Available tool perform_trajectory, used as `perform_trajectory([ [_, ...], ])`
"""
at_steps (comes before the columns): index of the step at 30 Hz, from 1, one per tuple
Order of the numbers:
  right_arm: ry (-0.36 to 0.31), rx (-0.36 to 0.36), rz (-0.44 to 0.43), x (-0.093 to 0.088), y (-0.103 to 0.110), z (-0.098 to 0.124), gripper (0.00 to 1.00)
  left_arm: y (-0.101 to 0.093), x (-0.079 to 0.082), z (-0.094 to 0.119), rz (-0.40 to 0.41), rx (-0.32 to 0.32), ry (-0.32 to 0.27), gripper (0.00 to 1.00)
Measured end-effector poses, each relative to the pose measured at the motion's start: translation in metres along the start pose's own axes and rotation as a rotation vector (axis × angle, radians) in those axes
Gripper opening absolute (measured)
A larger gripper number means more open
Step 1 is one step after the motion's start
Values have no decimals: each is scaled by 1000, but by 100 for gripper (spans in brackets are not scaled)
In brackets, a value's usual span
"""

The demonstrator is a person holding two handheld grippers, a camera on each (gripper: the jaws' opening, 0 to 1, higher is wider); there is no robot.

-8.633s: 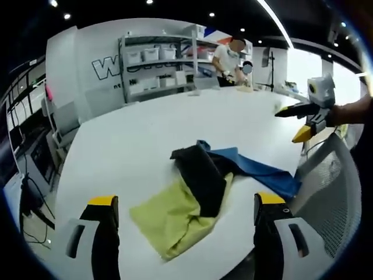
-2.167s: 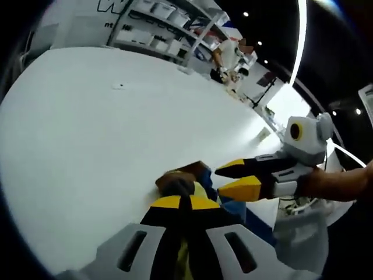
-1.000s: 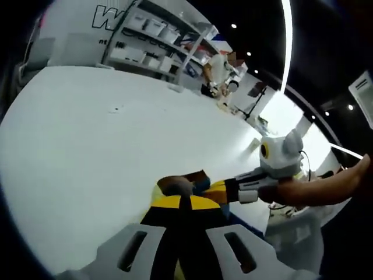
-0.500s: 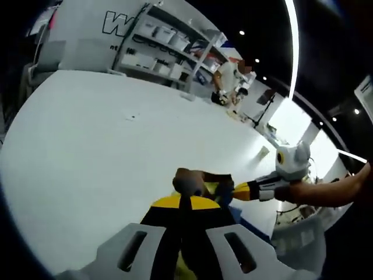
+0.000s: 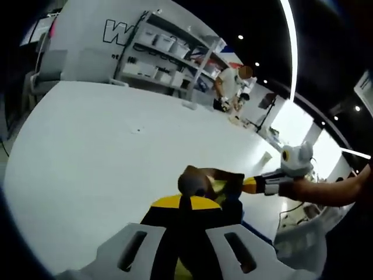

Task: Fold the garment on the visible template until the final outline fits inside the template.

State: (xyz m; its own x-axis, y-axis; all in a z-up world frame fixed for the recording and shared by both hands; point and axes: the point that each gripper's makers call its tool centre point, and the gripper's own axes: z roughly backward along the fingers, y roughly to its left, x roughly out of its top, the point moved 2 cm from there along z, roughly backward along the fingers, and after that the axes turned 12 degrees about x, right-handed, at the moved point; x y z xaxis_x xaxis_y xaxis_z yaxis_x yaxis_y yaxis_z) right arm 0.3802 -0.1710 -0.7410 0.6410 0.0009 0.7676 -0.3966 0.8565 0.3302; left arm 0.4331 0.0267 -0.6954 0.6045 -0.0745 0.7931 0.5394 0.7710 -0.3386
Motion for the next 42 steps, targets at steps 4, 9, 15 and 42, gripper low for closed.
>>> perform_trajectory([
  [4, -34, 1, 4, 12, -2, 3, 0, 0, 8, 3, -3, 2, -16, 0],
  [9, -73, 4, 5, 25, 1, 10, 0, -3, 14, 8, -12, 2, -35, 0],
  [15, -106, 31, 18, 36, 9, 20, 0, -7, 18, 19, -34, 2, -59, 0],
  [42, -59, 46, -7, 2, 12, 5, 10, -14, 8, 30, -77, -6, -51, 0],
])
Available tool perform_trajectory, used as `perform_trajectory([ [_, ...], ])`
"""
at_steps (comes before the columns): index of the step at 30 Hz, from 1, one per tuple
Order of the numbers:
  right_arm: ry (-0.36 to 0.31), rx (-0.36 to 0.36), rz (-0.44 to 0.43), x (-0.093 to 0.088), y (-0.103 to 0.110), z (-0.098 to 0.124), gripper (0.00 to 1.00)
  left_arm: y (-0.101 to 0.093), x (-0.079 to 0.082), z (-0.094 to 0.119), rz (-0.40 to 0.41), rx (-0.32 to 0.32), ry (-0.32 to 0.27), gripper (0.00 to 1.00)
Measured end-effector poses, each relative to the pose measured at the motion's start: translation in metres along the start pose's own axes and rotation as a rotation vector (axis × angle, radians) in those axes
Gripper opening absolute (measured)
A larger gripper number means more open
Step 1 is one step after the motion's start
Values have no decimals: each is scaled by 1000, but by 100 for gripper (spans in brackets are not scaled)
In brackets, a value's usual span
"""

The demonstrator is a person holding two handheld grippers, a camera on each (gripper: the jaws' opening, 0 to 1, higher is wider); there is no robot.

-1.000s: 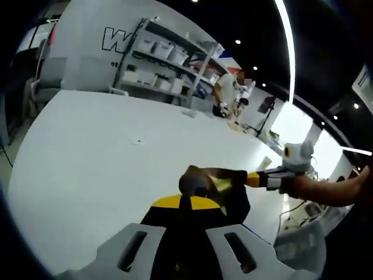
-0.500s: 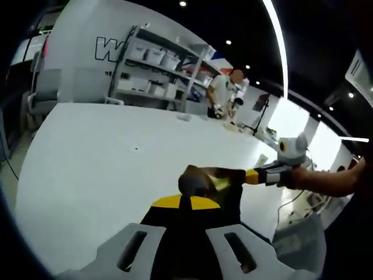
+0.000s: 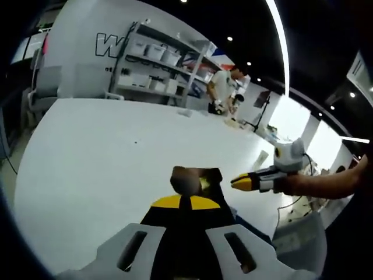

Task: Fold the garment on the visible template until the final outline fits inside the template.

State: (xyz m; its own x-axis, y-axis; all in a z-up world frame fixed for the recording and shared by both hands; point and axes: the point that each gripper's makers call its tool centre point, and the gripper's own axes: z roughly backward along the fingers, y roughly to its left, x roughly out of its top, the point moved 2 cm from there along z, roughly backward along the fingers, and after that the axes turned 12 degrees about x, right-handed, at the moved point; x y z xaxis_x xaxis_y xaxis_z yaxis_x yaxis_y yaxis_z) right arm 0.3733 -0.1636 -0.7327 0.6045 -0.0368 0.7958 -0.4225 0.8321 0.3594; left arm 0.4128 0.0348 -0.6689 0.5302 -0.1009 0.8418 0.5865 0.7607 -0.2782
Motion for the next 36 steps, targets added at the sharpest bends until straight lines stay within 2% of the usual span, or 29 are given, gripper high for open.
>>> perform_trajectory([
  [6, 6, 27, -24, 1, 6, -17, 22, 2, -2, 3, 1, -3, 3, 0],
  [12, 49, 32, -28, -8, 11, -41, 26, 2, -3, 7, 3, -4, 4, 0],
  [14, 73, 16, -24, -14, 9, -45, 20, 2, -3, 9, 2, -4, 4, 0],
  [17, 86, 14, -26, -18, 10, -43, 3, 4, -5, 11, 2, 2, 3, 0],
  [18, 84, 13, -26, -19, 11, -42, 0, 4, -5, 12, 3, 3, 3, 0],
  [25, 52, 28, -43, -13, 9, -35, 0, 2, -9, 19, -5, -1, 0, 0],
  [30, 31, 58, -35, -5, 11, -42, 15, -1, -12, 21, -7, -11, 0, 0],
  [34, 52, 77, -13, -5, 14, -51, 25, -3, -13, 22, -13, -21, 3, 0],
  [36, 70, 67, 21, -7, 11, -55, 26, -3, -13, 21, -13, -26, 3, 0],
])
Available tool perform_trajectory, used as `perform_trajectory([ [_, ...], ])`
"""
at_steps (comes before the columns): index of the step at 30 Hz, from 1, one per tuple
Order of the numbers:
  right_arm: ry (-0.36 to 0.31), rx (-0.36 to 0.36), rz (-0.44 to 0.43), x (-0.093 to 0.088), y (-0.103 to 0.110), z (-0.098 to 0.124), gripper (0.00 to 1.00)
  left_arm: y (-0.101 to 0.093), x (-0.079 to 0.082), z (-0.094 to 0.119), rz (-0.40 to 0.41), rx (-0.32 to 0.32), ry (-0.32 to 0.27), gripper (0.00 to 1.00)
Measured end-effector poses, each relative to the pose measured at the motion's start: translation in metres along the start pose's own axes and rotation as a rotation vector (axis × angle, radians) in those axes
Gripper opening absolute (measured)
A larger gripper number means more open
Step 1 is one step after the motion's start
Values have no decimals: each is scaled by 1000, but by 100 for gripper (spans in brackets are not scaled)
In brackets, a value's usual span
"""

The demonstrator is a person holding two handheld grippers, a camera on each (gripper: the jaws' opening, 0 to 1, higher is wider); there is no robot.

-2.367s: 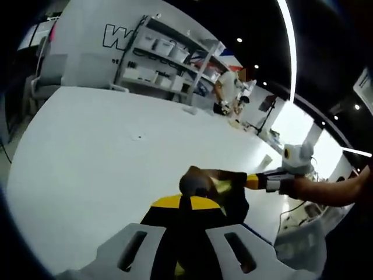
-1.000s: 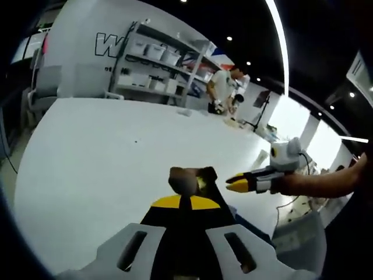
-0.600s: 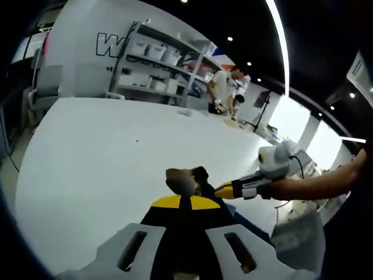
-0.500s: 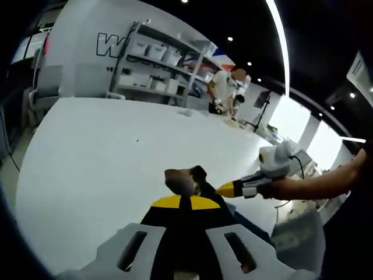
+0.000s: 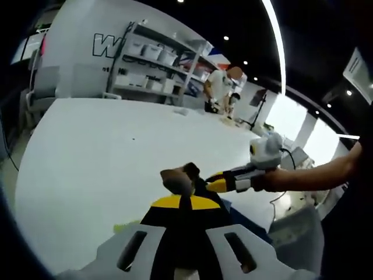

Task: Fold the garment on the visible template until the final outline fits inside the template.

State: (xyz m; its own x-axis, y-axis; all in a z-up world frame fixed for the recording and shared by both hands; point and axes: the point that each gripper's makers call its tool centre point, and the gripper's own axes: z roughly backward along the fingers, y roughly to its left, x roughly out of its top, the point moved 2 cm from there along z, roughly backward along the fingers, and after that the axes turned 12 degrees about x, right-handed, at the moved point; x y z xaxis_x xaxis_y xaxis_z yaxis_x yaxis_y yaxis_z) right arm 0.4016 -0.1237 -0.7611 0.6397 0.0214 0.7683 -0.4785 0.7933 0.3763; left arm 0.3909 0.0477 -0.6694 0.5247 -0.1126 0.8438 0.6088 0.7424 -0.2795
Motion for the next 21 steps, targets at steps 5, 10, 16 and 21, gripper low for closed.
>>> perform_trajectory([
  [5, 18, -2, 16, -3, -3, -5, 24, -5, -3, 0, -2, -29, 11, 0],
  [10, 42, -2, 24, -7, -7, -9, 13, -15, -8, 0, -5, -65, 29, 0],
  [16, 63, 1, 22, -9, -8, -7, 0, -18, -20, -1, -23, -69, 48, 1],
  [21, 74, 5, 21, -12, -9, -3, 0, -14, -29, -2, -22, -58, 64, 1],
])
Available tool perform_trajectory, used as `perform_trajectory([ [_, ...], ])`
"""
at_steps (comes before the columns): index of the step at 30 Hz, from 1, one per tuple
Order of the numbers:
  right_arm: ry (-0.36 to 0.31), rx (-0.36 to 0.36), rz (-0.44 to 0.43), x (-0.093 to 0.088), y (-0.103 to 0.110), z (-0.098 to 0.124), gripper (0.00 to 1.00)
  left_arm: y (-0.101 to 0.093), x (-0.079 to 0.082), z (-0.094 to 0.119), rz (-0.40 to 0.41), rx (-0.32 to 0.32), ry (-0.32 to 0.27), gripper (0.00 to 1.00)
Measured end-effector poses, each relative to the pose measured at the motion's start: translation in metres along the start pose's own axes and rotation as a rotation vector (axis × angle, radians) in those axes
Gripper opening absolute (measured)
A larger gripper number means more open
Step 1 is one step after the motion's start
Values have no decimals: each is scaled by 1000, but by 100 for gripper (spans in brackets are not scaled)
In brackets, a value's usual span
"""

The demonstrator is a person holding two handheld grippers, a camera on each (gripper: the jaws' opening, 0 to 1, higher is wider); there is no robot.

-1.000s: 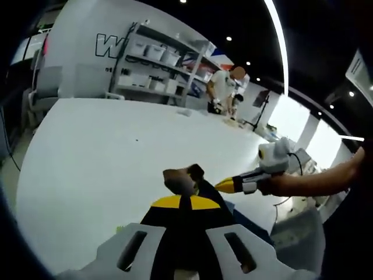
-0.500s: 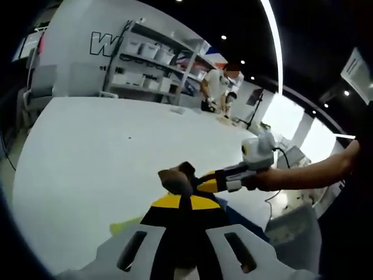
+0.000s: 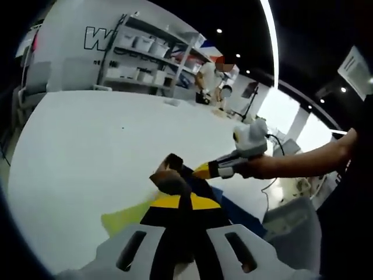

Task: Fold the garment on the visible template until the final outline fits inside the template.

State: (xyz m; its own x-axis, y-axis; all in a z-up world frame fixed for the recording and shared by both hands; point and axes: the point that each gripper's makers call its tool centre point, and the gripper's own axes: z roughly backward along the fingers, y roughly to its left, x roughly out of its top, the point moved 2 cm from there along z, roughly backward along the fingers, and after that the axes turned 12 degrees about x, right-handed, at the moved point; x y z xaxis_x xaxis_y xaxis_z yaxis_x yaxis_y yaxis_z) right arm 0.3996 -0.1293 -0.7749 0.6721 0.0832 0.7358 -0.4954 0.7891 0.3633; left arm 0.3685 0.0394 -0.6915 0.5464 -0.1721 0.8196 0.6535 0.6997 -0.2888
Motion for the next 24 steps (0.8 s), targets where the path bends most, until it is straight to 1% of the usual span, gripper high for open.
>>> perform_trajectory([
  [3, 13, -1, 14, -3, -1, 2, 0, 3, -4, 0, 3, 3, 7, 5],
  [6, 43, -5, 33, -10, -2, 2, 0, 4, -9, 2, 11, 0, 28, 7],
  [9, 49, -6, 42, -10, -2, 3, 0, 8, -15, 4, 30, 3, 66, 10],
  [12, 53, -7, 51, -11, -2, 3, 0, 12, -18, 7, 36, 8, 70, 11],
  [15, 58, -12, 52, -12, -4, 4, 0, 18, -17, 10, 64, 17, 54, 16],
  [16, 58, -12, 51, -12, -4, 5, 0, 21, -15, 10, 89, 16, 34, 17],
  [18, 58, -13, 51, -12, -4, 6, 0, 25, -15, 9, 144, 14, 22, 22],
  [19, 59, -13, 50, -12, -5, 7, 0, 28, -15, 8, 142, 18, 22, 22],
  [22, 59, -14, 50, -14, -5, 8, 0, 37, -18, 3, 158, 32, 19, 22],
  [23, 60, -14, 49, -14, -6, 8, 0, 40, -19, 1, 177, 35, 20, 21],
  [24, 61, -14, 45, -15, -6, 9, 0, 41, -20, 0, 185, 33, 21, 17],
])
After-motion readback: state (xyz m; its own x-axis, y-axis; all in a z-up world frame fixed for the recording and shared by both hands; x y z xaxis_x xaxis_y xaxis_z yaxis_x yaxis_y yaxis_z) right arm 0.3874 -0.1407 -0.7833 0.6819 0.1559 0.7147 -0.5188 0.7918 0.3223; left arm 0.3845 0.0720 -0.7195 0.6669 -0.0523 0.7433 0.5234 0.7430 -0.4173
